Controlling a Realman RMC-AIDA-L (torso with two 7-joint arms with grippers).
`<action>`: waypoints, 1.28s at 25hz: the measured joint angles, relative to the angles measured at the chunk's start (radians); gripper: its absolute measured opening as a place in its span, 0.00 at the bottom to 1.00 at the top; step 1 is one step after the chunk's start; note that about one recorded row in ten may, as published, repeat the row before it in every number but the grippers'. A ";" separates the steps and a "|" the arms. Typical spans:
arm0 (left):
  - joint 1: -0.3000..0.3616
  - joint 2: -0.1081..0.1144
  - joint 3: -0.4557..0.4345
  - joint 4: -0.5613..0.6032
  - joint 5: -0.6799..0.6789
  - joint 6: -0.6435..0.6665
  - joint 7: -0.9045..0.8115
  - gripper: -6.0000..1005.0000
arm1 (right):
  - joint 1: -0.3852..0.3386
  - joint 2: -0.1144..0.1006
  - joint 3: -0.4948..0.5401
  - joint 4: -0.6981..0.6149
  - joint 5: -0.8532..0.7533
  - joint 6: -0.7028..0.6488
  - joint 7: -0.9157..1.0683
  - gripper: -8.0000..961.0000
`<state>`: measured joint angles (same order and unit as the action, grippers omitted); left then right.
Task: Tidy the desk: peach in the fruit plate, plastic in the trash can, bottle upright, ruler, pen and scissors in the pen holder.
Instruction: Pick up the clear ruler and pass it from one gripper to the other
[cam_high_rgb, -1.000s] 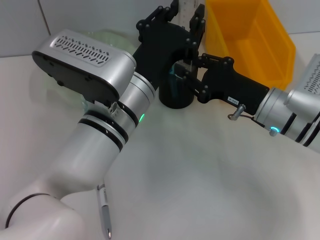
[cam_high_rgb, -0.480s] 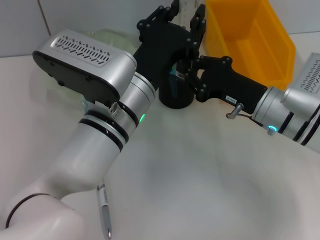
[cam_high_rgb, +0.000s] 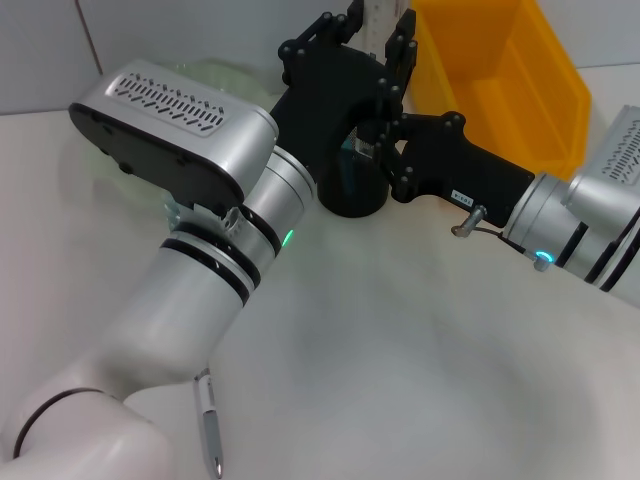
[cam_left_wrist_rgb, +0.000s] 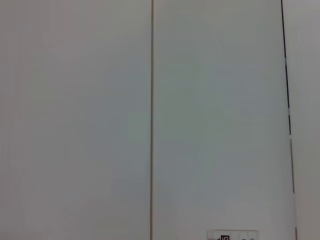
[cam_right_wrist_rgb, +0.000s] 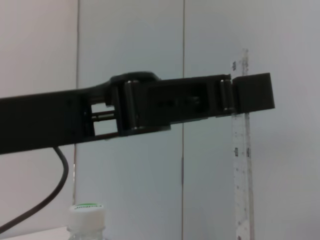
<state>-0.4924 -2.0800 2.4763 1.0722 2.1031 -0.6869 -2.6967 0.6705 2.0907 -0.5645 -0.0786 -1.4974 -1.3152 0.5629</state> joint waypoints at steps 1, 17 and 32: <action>0.000 0.000 0.004 0.000 0.000 -0.008 0.000 0.47 | 0.000 0.000 0.000 0.001 0.000 -0.001 0.000 0.09; 0.011 0.000 0.007 0.006 0.024 -0.014 0.000 0.47 | 0.000 0.000 0.002 0.014 0.003 -0.002 0.001 0.02; 0.017 0.001 0.008 0.018 0.042 -0.011 -0.018 0.62 | -0.004 0.000 0.002 0.013 0.024 0.002 0.006 0.03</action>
<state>-0.4757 -2.0788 2.4843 1.0906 2.1449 -0.6975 -2.7147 0.6666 2.0907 -0.5629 -0.0651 -1.4735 -1.3129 0.5691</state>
